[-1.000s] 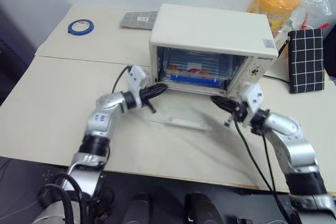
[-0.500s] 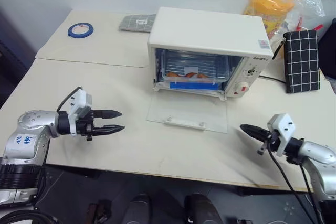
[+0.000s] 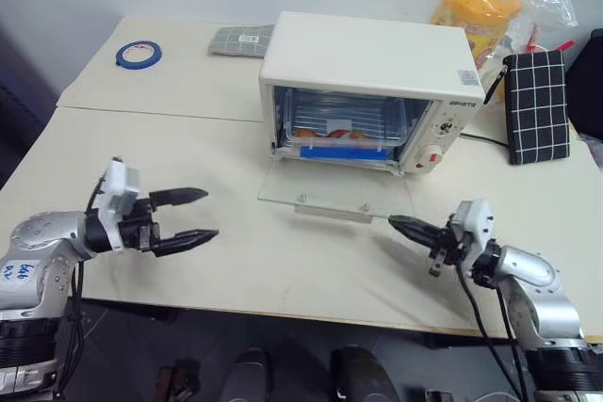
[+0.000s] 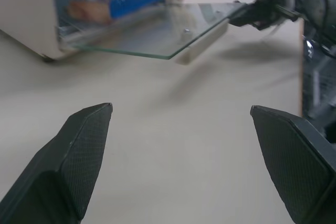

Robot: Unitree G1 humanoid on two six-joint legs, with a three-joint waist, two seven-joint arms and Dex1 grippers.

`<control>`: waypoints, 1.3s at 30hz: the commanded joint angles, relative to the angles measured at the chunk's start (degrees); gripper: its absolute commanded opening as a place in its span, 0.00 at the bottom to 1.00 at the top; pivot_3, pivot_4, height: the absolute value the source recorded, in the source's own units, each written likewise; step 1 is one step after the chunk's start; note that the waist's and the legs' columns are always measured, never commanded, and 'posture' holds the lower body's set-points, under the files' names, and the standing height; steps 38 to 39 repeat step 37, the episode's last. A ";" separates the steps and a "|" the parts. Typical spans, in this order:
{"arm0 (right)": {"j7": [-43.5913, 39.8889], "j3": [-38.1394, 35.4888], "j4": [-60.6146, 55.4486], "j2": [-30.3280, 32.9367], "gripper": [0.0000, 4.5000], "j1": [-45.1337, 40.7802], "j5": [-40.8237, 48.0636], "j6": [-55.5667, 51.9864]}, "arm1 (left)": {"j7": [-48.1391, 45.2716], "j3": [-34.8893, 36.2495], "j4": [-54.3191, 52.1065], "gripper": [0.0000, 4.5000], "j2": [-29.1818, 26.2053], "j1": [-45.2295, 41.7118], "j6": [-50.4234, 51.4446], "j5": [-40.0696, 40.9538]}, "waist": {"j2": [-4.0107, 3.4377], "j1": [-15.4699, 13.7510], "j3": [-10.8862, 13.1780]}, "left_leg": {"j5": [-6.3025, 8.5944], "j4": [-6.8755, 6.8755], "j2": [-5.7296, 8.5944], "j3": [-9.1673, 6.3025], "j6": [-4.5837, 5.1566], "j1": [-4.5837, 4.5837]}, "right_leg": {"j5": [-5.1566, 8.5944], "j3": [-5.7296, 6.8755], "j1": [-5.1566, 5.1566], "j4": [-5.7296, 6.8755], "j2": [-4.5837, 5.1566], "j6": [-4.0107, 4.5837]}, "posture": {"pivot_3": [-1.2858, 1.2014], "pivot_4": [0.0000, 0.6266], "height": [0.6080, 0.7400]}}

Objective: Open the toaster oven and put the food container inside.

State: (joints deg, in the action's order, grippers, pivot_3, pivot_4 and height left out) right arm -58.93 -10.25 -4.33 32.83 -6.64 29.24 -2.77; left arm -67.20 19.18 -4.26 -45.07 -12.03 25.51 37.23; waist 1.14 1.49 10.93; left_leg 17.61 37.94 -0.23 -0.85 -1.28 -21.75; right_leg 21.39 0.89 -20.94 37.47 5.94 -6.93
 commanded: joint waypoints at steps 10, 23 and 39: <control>6.00 -2.04 5.64 -0.16 0.00 -21.99 4.59 -8.24 | 8.20 -0.01 -4.98 0.99 1.61 -1.76 6.77 4.37 | -0.09 0.05 0.06 | 0.00 -0.15 0.03 0.02 -0.01 0.08 | 0.00 0.01 0.03 -0.02 0.08 0.01 | 0.52 0.24 1.00; -0.97 -11.22 -14.25 10.41 0.49 1.76 4.33 -8.97 | 2.11 1.02 2.50 1.00 -1.19 2.40 -9.83 -5.33 | -0.10 -0.18 0.06 | -0.01 -0.05 0.23 -0.05 0.07 -0.59 | -0.01 0.29 -0.44 0.03 0.29 -0.02 | 0.52 0.24 1.00; -5.27 -9.74 -14.78 7.28 1.00 18.63 -0.59 4.79 | 2.90 2.12 2.37 1.00 -1.14 12.58 -18.78 -9.78 | -0.10 -0.04 0.06 | 0.11 -0.03 0.25 -0.04 0.40 -0.19 | -0.04 -0.01 -0.04 -0.15 0.43 -0.07 | 0.52 0.24 1.00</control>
